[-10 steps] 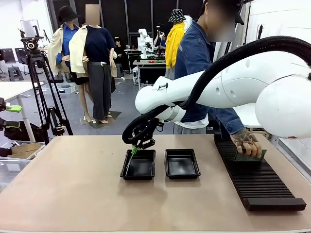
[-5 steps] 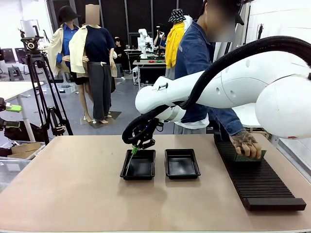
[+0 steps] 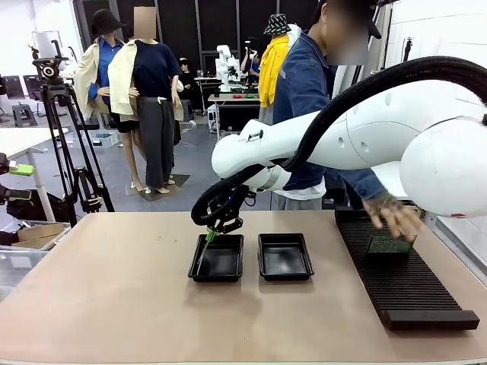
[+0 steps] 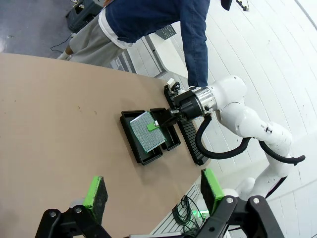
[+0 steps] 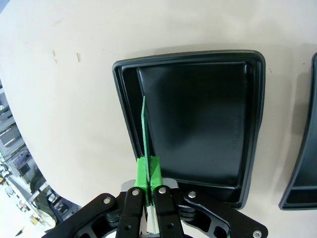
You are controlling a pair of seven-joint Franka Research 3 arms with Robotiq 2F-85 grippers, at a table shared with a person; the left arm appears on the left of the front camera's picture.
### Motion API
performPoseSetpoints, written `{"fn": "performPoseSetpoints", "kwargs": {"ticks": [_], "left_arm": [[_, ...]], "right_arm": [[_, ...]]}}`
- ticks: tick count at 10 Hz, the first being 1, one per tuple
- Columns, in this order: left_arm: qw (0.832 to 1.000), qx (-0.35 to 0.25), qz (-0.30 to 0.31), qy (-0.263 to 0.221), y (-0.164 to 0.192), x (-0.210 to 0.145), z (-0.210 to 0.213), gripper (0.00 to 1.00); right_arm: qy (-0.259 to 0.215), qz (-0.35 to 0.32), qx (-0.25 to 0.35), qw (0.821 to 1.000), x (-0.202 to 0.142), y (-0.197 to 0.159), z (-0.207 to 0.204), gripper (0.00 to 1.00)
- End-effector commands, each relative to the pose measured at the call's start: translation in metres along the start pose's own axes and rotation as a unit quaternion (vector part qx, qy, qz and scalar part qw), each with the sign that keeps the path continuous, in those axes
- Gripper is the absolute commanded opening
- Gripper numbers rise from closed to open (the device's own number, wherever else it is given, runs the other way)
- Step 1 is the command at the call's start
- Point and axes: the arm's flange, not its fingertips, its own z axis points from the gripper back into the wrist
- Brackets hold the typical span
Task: Inspect and transfer BCBs to ESD trays.
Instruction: Pick up the Blank PCB from the PCB Rack and place it in the left ESD tray.
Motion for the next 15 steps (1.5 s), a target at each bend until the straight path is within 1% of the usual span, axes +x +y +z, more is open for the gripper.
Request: {"fn": "performPoseSetpoints", "kwargs": {"ticks": [1, 9, 10, 11, 12, 13, 15], "left_arm": [[1.000, -0.002, -0.001, 0.000, -0.001, -0.002, 0.001, 1.00], [1.000, -0.002, -0.001, 0.000, -0.001, -0.002, 0.001, 1.00], [1.000, -0.002, -0.001, 0.000, -0.001, -0.002, 0.001, 1.00], [1.000, -0.002, -0.001, 0.000, -0.001, -0.002, 0.001, 1.00], [1.000, -0.002, -0.001, 0.000, -0.001, -0.002, 0.001, 1.00], [1.000, -0.002, -0.001, 0.000, -0.001, -0.002, 0.001, 1.00], [1.000, -0.002, -0.001, 0.000, -0.001, -0.002, 0.001, 1.00]], "right_arm": [[0.000, 0.001, 0.000, 1.000, 0.001, -0.001, 0.001, 0.00], [0.000, 0.000, 0.000, 1.000, 0.000, 0.000, 0.000, 0.00], [0.000, 0.002, -0.002, 1.000, 0.001, -0.002, -0.002, 0.02], [-0.001, 0.003, -0.004, 1.000, 0.001, -0.004, -0.005, 0.08], [0.002, 0.003, -0.007, 1.000, 0.001, -0.005, -0.007, 0.15], [0.003, 0.003, -0.011, 1.000, 0.002, -0.006, -0.009, 0.26], [0.006, 0.001, -0.011, 1.000, 0.002, -0.008, -0.010, 0.52]]}}
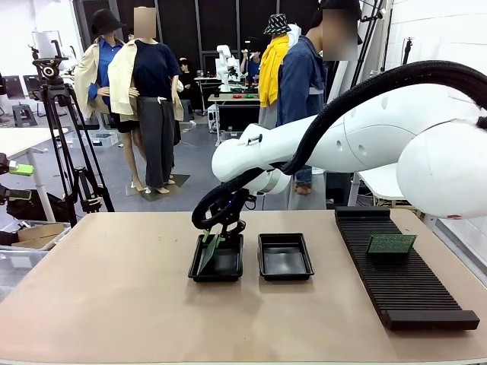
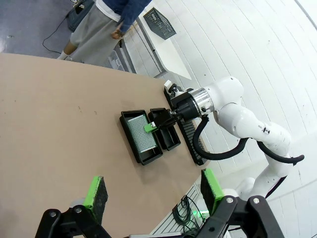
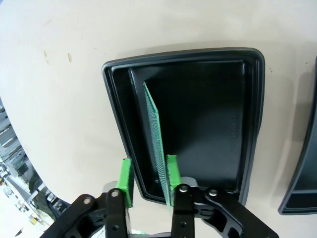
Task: Inspect and transfer BCBs to ESD trays.
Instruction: Pick up the Blank PCB from the PCB Rack and place it in the left ESD tray.
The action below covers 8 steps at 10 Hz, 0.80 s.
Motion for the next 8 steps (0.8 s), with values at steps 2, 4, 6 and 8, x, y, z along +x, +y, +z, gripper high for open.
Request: {"fn": "performPoseSetpoints", "kwargs": {"ticks": [2, 4, 6, 8], "left_arm": [[1.000, -0.002, -0.001, 0.000, -0.001, -0.002, 0.001, 1.00], [1.000, -0.002, -0.001, 0.000, -0.001, -0.002, 0.001, 1.00], [1.000, -0.002, -0.001, 0.000, -0.001, -0.002, 0.001, 1.00], [1.000, -0.002, -0.001, 0.000, -0.001, -0.002, 0.001, 1.00]], "right_arm": [[-0.019, 0.006, -0.008, 1.000, -0.004, -0.002, 0.019, 0.84], [-0.034, 0.018, -0.043, 0.998, -0.011, 0.005, 0.044, 1.00], [-0.039, 0.026, -0.075, 0.996, -0.017, 0.013, 0.063, 1.00], [-0.041, 0.032, -0.101, 0.994, -0.021, 0.015, 0.073, 1.00]]}}
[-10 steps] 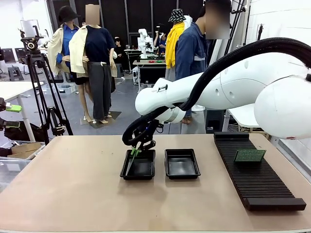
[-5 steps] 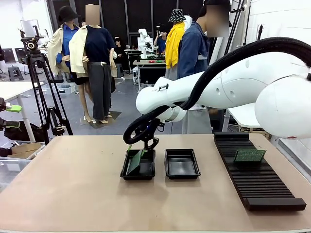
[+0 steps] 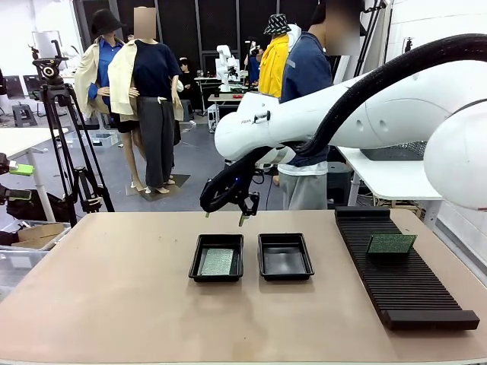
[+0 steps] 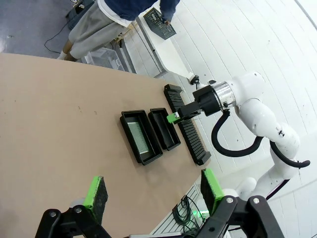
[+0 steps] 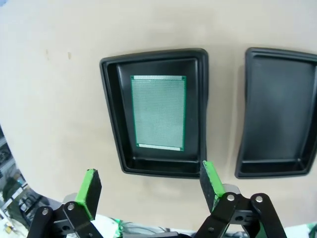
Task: Inspect and transfer BCBs to ESD trays.
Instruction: Pick up the Blank PCB from the PCB Rack and place it in the left ESD tray, then pick up the ESD tray and place it on the left side of the table.
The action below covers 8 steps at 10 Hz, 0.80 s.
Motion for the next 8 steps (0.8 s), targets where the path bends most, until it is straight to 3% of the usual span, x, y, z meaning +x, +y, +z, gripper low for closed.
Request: {"fn": "performPoseSetpoints", "kwargs": {"ticks": [1, 8], "left_arm": [[1.000, -0.002, -0.001, 0.000, -0.0014, -0.0017, 0.0012, 1.00], [1.000, -0.002, -0.001, 0.000, -0.0014, -0.0017, 0.0012, 1.00]], "right_arm": [[-0.002, -0.003, -0.030, 1.000, -0.0016, 0.0004, 0.0020, 1.00], [0.005, 0.006, -0.019, 1.000, -0.0031, -0.0013, 0.0012, 1.00]]}}
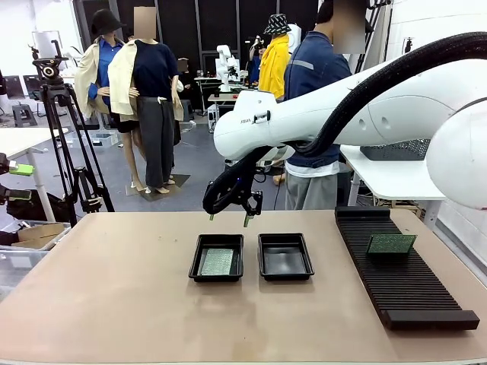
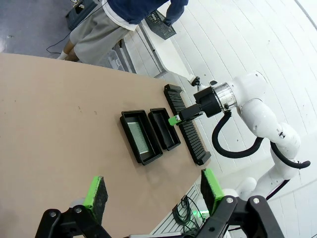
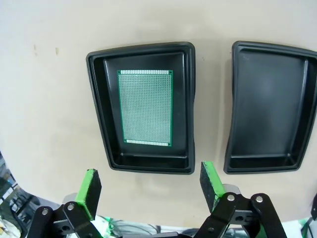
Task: Inspect and transfer BCBs to ESD trays.
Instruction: Pick up the ESD tray and place it on the left side of the table.
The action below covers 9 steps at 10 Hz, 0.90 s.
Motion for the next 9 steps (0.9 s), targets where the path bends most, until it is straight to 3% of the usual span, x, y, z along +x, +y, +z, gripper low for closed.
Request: {"fn": "performPoseSetpoints", "kwargs": {"ticks": [1, 6, 9], "left_arm": [[1.000, -0.002, -0.001, 0.000, -0.001, -0.002, 0.001, 1.00], [1.000, 0.001, -0.004, 0.012, -0.006, -0.008, -0.004, 1.00], [0.995, 0.066, -0.022, 0.071, -0.055, -0.014, -0.043, 1.00]], "right_arm": [[-0.001, -0.003, 0.006, 1.000, 0.001, 0.000, 0.001, 1.00], [0.000, 0.018, 0.006, 1.000, -0.001, -0.007, 0.013, 1.00], [0.025, 0.047, 0.021, 0.998, 0.001, -0.057, 0.049, 1.00]]}}
